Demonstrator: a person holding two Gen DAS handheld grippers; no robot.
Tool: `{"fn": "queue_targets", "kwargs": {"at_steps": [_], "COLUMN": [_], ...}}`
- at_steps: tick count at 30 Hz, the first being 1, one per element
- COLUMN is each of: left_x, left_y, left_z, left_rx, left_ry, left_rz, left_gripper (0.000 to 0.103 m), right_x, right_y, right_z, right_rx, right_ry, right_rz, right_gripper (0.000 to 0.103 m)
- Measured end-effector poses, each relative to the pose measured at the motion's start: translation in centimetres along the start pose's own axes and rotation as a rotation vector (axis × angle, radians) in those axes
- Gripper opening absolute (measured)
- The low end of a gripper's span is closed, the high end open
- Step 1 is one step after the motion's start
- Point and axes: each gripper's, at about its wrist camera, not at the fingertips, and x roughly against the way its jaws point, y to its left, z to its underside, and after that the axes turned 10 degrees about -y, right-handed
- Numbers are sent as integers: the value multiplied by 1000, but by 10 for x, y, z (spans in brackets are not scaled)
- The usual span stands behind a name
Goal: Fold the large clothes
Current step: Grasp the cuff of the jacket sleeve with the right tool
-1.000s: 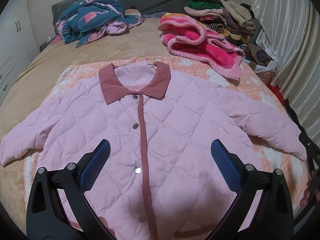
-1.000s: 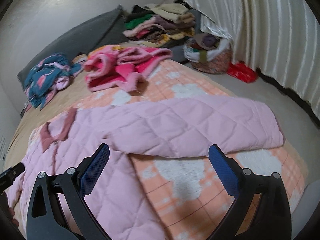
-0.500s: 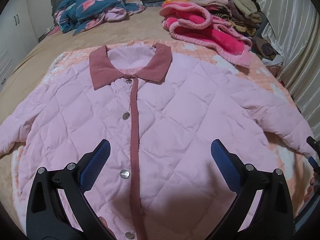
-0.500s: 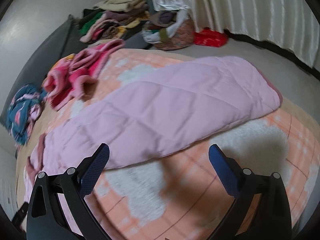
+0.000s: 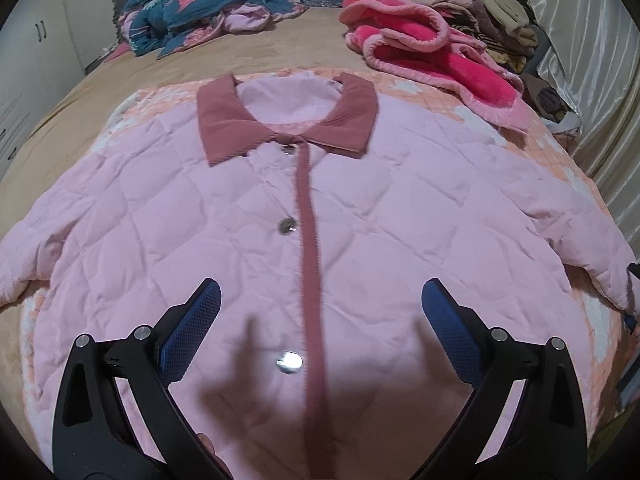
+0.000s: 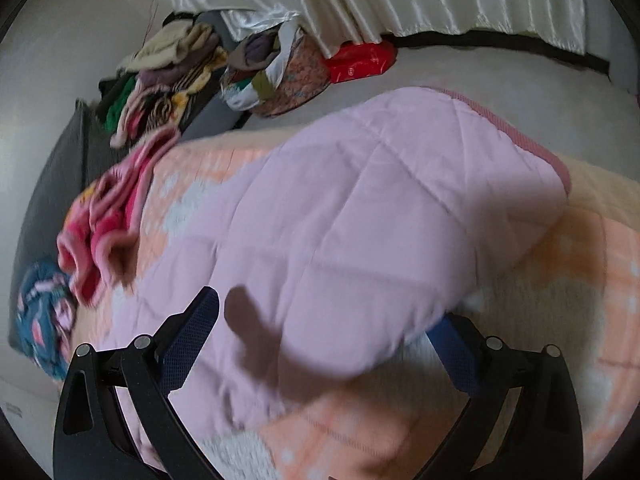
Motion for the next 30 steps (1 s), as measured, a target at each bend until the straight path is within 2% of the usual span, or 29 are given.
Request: {"fn": "queue_targets", "kwargs": {"at_steps": [1, 3, 4, 5, 8, 12, 19, 30], "left_x": [0, 1, 1, 2, 4, 9, 22, 44], "left_y": [4, 11, 16, 22, 35, 44, 57, 103], "left_z": [-1, -3, -4, -5, -6, -11, -20, -34], "left_rx": [2, 13, 22, 36, 61, 77, 94, 184], "left_ry": [-2, -6, -7, -9, -6, -10, -33, -70], "left_rz": [-10, -14, -11, -9, -9, -4, -3, -3], "left_gripper": [94, 94, 94, 94, 94, 94, 94, 94], "right_x": [-2, -6, -8, -10, -3, 27, 82, 145], "right_y": [-2, -4, -5, -6, 9, 49, 131, 221], "right_z": [-3, -11, -16, -18, -27, -37, -37, -17], "right_rx": [-12, 2, 7, 6, 47, 179, 410, 584], "right_ry": [-8, -36, -44, -40, -44, -113, -205, -259], "right_rz": [-1, 17, -1, -17, -52, -114, -244, -416], "right_gripper": [91, 66, 48, 39, 24, 19, 17, 17]}}
